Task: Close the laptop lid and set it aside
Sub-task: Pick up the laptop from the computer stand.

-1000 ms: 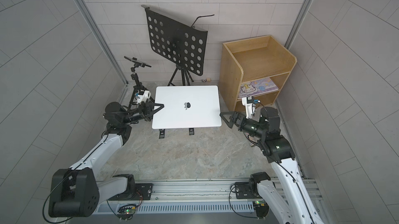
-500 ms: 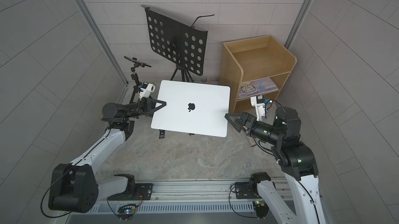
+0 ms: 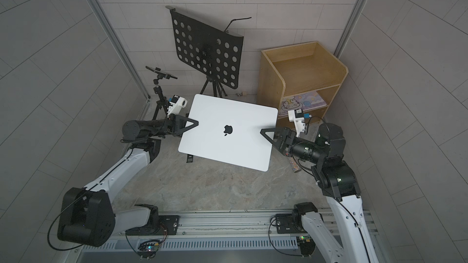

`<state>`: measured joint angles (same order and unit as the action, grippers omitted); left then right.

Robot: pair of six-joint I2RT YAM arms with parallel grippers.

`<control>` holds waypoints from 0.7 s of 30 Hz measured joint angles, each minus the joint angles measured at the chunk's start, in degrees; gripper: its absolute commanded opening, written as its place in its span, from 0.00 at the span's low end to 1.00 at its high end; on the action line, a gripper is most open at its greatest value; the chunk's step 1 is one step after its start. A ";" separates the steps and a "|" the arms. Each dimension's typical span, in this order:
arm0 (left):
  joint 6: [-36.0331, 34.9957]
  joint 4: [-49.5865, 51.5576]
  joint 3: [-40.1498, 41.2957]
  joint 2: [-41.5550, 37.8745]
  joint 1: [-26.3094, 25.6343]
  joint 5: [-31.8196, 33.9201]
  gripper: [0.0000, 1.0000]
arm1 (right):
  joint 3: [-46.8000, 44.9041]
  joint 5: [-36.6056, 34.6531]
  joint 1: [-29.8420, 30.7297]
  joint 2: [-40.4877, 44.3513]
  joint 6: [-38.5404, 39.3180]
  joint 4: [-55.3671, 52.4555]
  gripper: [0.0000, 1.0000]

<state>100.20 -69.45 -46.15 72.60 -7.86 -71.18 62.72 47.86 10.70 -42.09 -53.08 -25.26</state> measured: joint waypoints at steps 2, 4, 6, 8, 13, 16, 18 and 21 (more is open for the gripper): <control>0.37 -0.17 -0.15 0.44 0.00 0.00 0.00 | -0.90 0.81 0.00 0.37 -2.10 3.30 0.83; 0.70 -0.61 -0.59 0.94 -0.02 0.07 0.00 | -1.77 1.27 -0.15 0.48 -3.43 5.29 0.82; 0.87 -0.87 -1.01 1.57 -0.02 0.09 0.00 | -3.02 1.68 -0.20 0.52 -4.87 7.37 0.79; 0.98 -0.90 -1.49 2.25 -0.02 0.13 0.00 | -4.31 1.95 -0.20 0.57 -6.36 9.29 0.76; 1.46 -0.90 -2.32 3.85 -0.02 0.52 0.00 | -6.69 2.36 -0.20 0.46 -9.79 13.14 0.67; 1.86 -0.94 -2.47 4.48 -0.02 0.85 0.00 | -6.99 2.32 -0.13 0.24 -10.69 14.27 0.64; 2.03 -1.03 -2.49 4.81 -0.02 1.01 0.00 | -7.19 2.14 -0.02 0.00 -11.23 14.93 0.61; 2.19 -1.07 -2.86 5.33 -0.02 1.01 0.00 | -7.63 1.88 0.57 -0.85 -11.96 16.04 0.57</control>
<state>102.39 -70.52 -49.01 77.93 -7.88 -70.17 55.09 49.74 11.27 -42.94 -65.04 -9.21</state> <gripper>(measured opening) 0.175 0.597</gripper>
